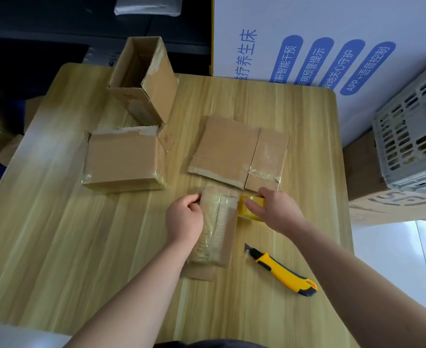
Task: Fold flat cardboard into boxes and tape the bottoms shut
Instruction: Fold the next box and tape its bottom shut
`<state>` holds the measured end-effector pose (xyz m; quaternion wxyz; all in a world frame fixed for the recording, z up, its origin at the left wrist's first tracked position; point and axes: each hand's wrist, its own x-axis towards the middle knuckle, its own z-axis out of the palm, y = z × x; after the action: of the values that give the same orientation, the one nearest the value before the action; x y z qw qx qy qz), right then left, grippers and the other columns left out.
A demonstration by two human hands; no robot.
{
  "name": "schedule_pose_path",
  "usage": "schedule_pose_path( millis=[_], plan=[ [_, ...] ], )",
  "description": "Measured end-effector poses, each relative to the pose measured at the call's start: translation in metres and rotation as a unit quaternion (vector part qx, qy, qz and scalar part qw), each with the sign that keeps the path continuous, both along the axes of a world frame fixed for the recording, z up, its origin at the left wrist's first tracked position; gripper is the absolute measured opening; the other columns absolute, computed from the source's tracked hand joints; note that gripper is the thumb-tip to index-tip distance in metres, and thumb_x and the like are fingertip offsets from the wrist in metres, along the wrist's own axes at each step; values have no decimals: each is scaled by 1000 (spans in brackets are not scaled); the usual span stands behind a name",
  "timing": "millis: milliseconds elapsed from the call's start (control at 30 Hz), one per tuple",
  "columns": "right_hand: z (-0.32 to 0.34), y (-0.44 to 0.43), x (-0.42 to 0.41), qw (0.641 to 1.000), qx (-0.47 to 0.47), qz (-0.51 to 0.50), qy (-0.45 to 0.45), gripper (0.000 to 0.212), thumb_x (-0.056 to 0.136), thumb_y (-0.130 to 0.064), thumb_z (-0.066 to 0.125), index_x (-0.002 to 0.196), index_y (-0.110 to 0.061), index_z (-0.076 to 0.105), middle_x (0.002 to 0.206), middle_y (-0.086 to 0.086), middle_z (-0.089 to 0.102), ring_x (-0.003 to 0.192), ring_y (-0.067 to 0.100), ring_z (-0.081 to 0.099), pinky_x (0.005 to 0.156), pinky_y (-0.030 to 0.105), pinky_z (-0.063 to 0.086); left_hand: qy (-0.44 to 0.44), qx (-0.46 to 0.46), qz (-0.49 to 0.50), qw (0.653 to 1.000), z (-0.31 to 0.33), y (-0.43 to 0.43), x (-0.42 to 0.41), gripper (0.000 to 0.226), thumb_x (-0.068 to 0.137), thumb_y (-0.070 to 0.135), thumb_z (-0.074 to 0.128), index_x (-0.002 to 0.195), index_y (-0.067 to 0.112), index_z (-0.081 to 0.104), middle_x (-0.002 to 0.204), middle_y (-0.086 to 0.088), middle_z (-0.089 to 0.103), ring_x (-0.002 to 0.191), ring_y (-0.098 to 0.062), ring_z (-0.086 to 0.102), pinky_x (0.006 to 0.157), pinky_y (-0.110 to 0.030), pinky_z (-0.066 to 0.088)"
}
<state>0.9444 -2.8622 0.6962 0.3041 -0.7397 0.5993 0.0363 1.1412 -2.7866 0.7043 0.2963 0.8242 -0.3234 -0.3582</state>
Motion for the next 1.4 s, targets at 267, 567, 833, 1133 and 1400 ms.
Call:
schedule_pose_path(
  millis=[267, 567, 833, 1133, 1400],
  plan=[
    [-6, 56, 53, 995, 61, 2, -84, 37, 96, -55, 38, 99, -19, 48, 83, 1, 57, 78, 27, 55, 64, 34, 40, -205, 82, -124, 967, 3, -1, 39, 56, 96, 55, 35, 141, 25, 45, 139, -2, 53, 125, -28, 48, 103, -42, 39],
    [-17, 100, 56, 968, 116, -75, -209, 32, 98, -50, 40, 99, -18, 42, 73, -3, 52, 68, 19, 51, 64, 36, 41, -303, 112, -182, 929, -24, -5, 65, 52, 98, 55, 21, 136, 29, 47, 136, 3, 56, 119, -26, 47, 104, -44, 24],
    [-13, 109, 50, 964, 140, -77, -214, 34, 99, -49, 38, 106, -16, 46, 80, 2, 56, 71, 17, 52, 63, 31, 42, -313, 128, -231, 912, -24, -7, 71, 52, 98, 56, 17, 135, 31, 45, 135, 3, 53, 123, -28, 44, 109, -46, 21],
    [-13, 116, 45, 924, 179, -142, -305, 22, 102, -33, 39, 108, -16, 53, 92, -4, 56, 84, 13, 51, 74, 28, 42, -311, -128, -248, 908, -8, 28, 76, 50, 94, 40, 43, 139, 19, 43, 139, -5, 46, 126, -30, 41, 110, -51, 28],
    [-16, 117, 46, 926, 157, -140, -313, 25, 102, -33, 40, 110, -15, 55, 96, 3, 60, 86, 16, 53, 74, 28, 43, -64, -29, -117, 991, -9, 96, 6, 19, 93, 35, 56, 94, 17, 60, 73, 9, 61, 66, -15, 60, 66, -33, 52]
  ],
)
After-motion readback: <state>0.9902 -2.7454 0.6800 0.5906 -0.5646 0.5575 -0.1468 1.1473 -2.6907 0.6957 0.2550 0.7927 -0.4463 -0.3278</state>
